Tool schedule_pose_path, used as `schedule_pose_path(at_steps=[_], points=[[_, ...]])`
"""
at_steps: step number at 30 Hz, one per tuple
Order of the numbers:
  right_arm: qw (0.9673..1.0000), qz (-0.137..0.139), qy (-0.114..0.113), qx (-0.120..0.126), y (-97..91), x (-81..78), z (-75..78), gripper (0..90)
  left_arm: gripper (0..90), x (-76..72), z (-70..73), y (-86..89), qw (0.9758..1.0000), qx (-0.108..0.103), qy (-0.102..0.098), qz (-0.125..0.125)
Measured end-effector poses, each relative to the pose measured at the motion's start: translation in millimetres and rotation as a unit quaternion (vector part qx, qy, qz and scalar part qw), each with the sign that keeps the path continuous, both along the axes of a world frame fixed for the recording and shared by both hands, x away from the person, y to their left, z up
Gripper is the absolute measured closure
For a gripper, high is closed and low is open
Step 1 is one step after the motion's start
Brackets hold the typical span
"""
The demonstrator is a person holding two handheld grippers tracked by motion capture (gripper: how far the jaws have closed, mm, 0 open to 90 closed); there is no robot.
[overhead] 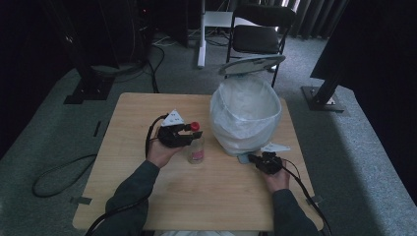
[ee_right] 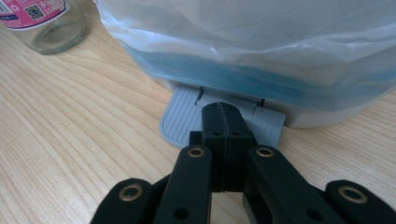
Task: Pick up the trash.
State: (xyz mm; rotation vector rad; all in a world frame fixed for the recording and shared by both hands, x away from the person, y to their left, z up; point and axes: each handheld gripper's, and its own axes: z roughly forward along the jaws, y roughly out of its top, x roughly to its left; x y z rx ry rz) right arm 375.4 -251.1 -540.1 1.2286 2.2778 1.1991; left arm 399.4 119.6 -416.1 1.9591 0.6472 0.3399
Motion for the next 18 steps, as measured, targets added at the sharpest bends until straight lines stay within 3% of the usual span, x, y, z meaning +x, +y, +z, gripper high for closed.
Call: schedule_pose_path(at_steps=[6,11,18], points=[[1.0,0.0,0.0,-0.001,-0.1,-0.1,0.2,90.0,57.0,-1.6,0.9,-0.9,1.0,0.006,-0.006,0.001],[1.0,0.0,0.0,-0.001,-0.1,-0.2,0.1,90.0,58.4,-1.2,3.1,1.6,0.9999,-0.013,-0.008,0.001],[1.0,0.001,0.0,0.0,-0.3,-0.1,0.1,90.0,59.7,-2.2,6.5,-0.2,0.9999,0.0,-0.013,0.001]])
